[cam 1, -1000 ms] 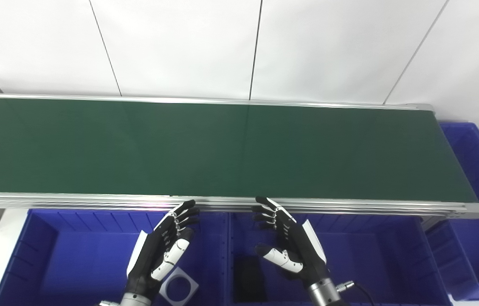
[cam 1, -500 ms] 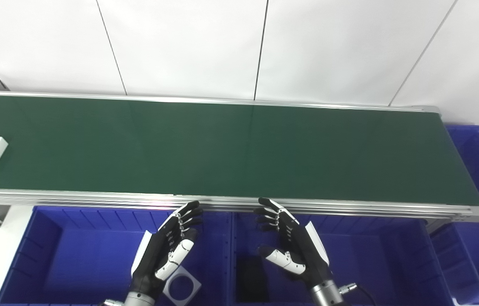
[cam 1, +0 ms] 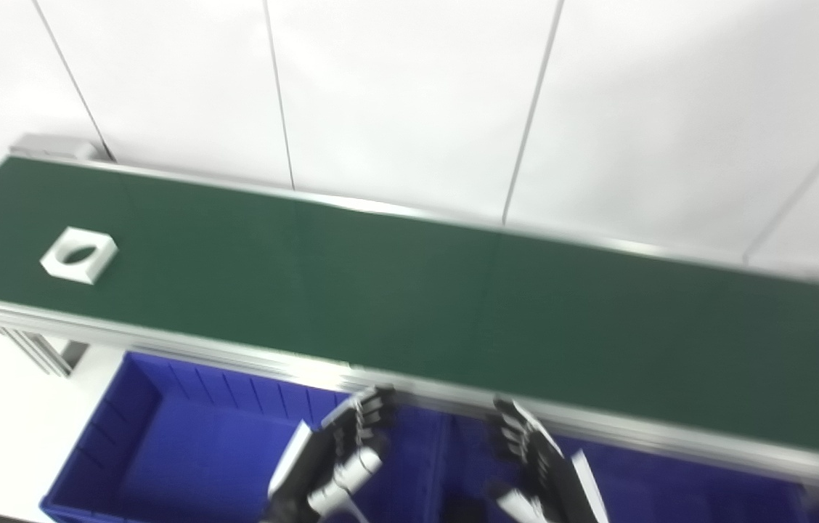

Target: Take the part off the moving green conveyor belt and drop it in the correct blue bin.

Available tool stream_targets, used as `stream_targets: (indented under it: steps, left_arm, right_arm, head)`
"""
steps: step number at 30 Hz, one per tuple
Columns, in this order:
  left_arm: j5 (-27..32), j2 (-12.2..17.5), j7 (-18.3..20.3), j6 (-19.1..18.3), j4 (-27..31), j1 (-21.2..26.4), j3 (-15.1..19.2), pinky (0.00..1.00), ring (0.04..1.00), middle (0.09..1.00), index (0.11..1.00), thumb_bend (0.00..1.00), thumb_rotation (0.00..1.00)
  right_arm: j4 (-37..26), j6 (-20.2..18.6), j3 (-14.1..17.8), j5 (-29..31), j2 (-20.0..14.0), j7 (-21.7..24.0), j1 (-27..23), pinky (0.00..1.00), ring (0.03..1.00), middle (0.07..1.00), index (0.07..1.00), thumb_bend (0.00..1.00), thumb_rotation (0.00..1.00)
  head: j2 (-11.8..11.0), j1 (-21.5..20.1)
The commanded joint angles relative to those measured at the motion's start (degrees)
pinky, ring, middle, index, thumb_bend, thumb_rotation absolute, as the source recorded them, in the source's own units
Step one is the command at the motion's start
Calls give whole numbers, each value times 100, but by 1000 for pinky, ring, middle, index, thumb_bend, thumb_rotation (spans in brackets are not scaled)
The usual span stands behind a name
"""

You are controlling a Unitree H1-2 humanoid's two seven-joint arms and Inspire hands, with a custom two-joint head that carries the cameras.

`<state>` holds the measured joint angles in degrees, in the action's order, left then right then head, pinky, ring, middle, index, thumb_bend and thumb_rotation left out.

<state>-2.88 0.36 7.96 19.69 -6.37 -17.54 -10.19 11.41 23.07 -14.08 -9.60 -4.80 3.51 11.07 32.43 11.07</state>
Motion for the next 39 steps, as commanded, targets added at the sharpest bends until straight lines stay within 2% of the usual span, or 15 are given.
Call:
stream_targets:
  steps: [1,5,10,13,14,23,25,32,39]
  left_arm:
    - [52,-47,-28,277,47,80,-20,705,777,815,836,536,584]
    - [25,-71,-56,322,-47,109,-5,690,765,804,823,535,537]
    - [-28,-85,-91,427,-205,176,-2,676,754,795,820,546,544]
    - [16,-99,-82,506,-336,231,-3,664,741,785,818,525,489]
    - [30,-104,-79,533,-371,246,-2,661,736,780,815,509,437]
    - [35,-127,-89,538,-556,369,8,655,733,777,801,524,335]
    - [20,-131,-108,573,-631,401,21,653,729,772,795,536,298]
    - [-9,-116,-118,650,-807,486,45,658,726,767,796,570,315]
    - [-25,-114,-113,657,-851,526,48,652,727,765,793,569,308]
  right_arm:
    - [-82,380,10,70,-5,-69,-72,671,747,793,871,668,644]
    - [-2,385,-38,56,-48,-160,-110,668,745,795,871,623,623]
    - [141,384,-96,140,-103,-205,-175,675,750,798,881,634,638]
    - [222,385,-136,189,-138,-253,-219,673,747,795,887,624,630]
    - [240,385,-142,207,-144,-257,-228,678,750,797,890,623,627]
    - [429,386,-127,417,-136,-199,-305,705,772,810,906,571,600]
    - [460,386,-138,410,-144,-207,-326,707,770,813,913,518,565]
    - [565,386,-145,445,-134,-207,-393,723,775,820,924,419,482]
    - [638,386,-122,518,-122,-174,-439,738,787,826,935,364,438]
  head:
    - [-58,97]
    - [-271,330]
    - [-487,596]
    - [-657,833]
    - [-657,833]
    - [-923,1123]
    - [-1015,1175]
    - [-1177,1311]
    - [-1220,1387]
